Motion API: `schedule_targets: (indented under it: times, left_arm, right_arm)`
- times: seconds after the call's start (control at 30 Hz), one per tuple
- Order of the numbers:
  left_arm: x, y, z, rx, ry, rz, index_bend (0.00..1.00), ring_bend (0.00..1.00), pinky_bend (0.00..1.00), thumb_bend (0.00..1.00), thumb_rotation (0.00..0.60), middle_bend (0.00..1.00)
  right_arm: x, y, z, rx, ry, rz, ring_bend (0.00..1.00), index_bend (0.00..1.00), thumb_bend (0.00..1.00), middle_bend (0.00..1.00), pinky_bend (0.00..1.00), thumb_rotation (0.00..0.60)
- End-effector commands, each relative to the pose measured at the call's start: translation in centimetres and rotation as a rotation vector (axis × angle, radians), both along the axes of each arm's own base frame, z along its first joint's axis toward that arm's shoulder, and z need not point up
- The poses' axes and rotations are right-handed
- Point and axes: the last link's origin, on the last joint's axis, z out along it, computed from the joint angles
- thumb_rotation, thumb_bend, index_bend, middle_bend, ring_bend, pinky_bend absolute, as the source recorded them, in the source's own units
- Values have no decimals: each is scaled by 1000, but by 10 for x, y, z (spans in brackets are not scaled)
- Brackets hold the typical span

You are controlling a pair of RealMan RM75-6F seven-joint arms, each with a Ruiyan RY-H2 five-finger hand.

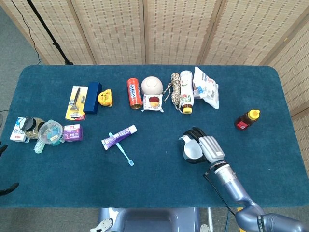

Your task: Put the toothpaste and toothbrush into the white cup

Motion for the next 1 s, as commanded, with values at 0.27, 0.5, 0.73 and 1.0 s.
schedule_targets:
  times: [0.27,0.5,0.73,1.0]
  left_arm:
    - [0,0,0,-6,-1,-2,0,0,0,0,600,0]
    - [0,1,-1,-16,-1,-1,0,0,0,0,600,0]
    - [-1,0,-1,-15,-3,2,0,0,0,0,600,0]
    - [-2,2,-1,-27,-1,7,0,0,0,0,600,0]
  right_arm:
    - [14,2,3,-45,-24,89,246,488,381,359,575,600]
    - [49,-4,-2,-62,39,218,252,498,387,366,575,600]
    - [86,-16,-11,-60,72,281,255,507,395,374,575,600]
    - [121,-28,-33,-19,96,278,258,510,396,375,575,600]
